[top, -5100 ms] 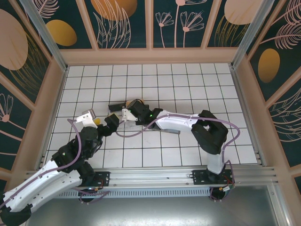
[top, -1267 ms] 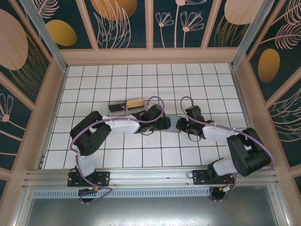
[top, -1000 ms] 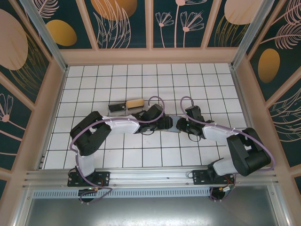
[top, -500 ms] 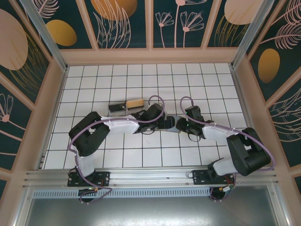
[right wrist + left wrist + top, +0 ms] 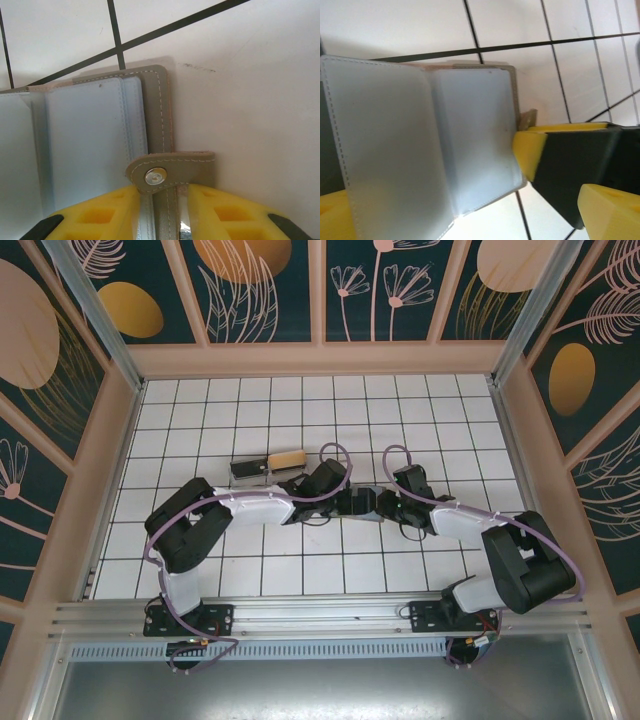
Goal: Take the credit cards out of the card holder
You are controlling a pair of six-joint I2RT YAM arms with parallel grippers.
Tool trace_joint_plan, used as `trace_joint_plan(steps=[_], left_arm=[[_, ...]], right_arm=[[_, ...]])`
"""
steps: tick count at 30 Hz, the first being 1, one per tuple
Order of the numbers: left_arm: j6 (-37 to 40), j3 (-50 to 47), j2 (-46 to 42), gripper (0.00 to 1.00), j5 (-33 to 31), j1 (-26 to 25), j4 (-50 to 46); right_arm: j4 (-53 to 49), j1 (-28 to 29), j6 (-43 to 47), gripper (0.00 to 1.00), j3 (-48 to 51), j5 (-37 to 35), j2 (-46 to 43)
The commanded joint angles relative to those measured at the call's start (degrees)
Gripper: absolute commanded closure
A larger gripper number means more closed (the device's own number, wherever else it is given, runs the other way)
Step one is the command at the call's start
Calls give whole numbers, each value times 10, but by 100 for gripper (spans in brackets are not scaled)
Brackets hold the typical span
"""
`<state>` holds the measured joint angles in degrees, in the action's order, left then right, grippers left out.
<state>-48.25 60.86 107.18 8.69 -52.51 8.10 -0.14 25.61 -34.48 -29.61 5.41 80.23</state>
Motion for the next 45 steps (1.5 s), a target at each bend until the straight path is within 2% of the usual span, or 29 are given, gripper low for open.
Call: trace_joint_plan(steps=[1,10,15,19,24,31,42,45], left_arm=[[-4,-3,-10,1,49,-2,59],[-4,36,11,1,78,-16,69],[-12,39,16,1,93,-18,86],[-14,47,21,2,98,-19,87],[-20,51,28,4,99,-20,89],[-28,67,50,5,103,-22,88],[10,59,3,6,11,-15,7],[14,43,-15,10,-20,-8,-11]], right_arm=[[-1,4,-6,67,13,-8,7],[-17,-13,-14,67,25,-41,-56],[-19,-28,-13,66,36,-36,-89],[-17,-36,-16,66,41,-27,-97],[-30,-46,-26,66,47,-51,-104],[-57,-89,-36,63,79,-71,-179],[-41,-94,-21,63,80,-29,-191],[-27,-87,-13,63,77,-6,-193]])
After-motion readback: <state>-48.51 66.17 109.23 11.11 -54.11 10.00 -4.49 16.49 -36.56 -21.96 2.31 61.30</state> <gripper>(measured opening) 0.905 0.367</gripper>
